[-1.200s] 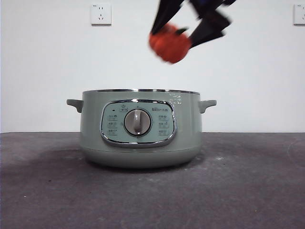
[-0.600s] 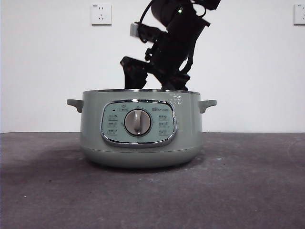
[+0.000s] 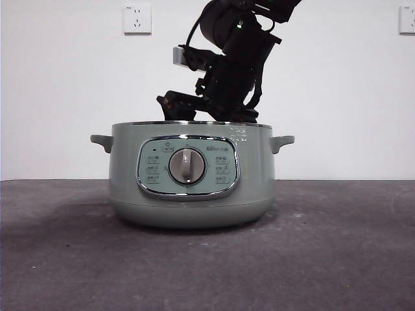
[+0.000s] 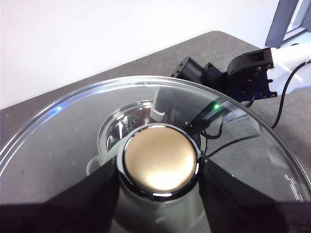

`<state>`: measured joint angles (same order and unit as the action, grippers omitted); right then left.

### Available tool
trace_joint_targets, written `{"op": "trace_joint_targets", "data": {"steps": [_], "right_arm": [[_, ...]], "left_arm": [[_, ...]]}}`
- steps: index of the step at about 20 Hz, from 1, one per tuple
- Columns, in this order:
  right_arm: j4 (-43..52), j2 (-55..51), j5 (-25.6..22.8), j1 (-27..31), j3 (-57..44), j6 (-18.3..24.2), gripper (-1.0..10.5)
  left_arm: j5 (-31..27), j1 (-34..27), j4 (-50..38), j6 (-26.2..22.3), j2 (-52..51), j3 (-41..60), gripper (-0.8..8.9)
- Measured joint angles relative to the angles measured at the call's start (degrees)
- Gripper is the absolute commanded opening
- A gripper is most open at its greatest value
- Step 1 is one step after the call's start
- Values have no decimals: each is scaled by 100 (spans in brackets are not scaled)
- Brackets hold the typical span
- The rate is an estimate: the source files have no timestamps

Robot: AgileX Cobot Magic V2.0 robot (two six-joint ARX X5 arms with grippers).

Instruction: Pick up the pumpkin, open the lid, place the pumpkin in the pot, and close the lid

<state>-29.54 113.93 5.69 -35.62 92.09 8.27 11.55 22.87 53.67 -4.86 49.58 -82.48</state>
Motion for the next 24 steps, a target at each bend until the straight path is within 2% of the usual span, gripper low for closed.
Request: {"op": "trace_joint_targets", "data": {"steps": [2,5,6,10,13,24], "right_arm": [[-31,-212,-31,0,37,-9,599],[-481,-1320,-780,13,68,-20,599],[-636,-1744,-898,42,81,-59,599],[-1231,-3491,-909,81,90,-299,598],[-1596,-4343,-872,74,92,-400,598],[-2483,-5460,-870,74,92,-601,598]], "left_arm": [[0,0,4,0,50,0,-9],[2,0,-103,-4,238,0,-9],[13,0,-201,-26,372,0,-9],[289,2,-778,-72,1226,0,-9],[385,37,-1257,-120,1799,0,-9],[455,306,-2444,-221,3416,0,-9]]}}
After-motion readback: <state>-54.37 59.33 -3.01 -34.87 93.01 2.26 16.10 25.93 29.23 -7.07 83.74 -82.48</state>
